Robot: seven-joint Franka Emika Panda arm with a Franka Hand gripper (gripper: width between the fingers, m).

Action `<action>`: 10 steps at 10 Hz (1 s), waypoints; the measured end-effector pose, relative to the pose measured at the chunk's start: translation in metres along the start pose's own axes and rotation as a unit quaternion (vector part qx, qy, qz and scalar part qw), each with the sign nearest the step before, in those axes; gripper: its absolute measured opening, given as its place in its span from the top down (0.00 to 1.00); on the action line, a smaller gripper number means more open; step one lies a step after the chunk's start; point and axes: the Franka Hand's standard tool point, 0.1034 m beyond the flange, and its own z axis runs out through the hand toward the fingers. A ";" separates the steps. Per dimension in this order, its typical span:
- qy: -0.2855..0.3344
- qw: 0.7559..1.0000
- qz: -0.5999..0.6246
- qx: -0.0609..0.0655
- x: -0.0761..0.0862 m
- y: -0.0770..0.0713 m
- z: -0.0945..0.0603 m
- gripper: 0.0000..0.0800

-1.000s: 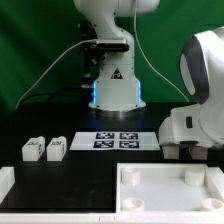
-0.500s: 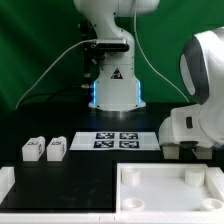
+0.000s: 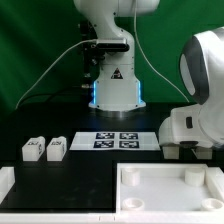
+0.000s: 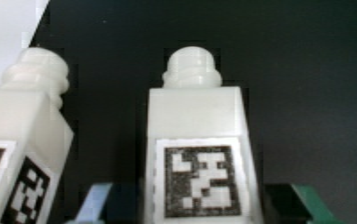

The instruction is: Assemble one leg

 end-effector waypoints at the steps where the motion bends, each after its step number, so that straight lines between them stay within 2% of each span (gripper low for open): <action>1: 0.004 1.000 -0.018 -0.004 0.001 0.003 -0.010 0.64; 2: 0.036 0.998 -0.042 -0.007 -0.001 0.009 -0.049 0.64; 3: 0.061 0.997 -0.052 -0.003 -0.004 0.012 -0.074 0.64; 4: 0.111 0.992 -0.059 0.005 -0.005 0.015 -0.107 0.64; 5: 0.190 0.980 -0.060 0.012 -0.012 0.020 -0.141 0.64; 7: 0.282 0.958 -0.046 0.019 -0.034 0.039 -0.178 0.64; 8: 0.329 0.944 -0.031 0.020 -0.048 0.034 -0.182 0.64; 10: 0.415 0.909 -0.037 0.025 -0.045 0.031 -0.182 0.64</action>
Offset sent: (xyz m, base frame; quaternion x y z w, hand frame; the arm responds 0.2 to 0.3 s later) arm 0.0601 -0.0207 0.0739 0.0003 0.1837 -0.0522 0.9816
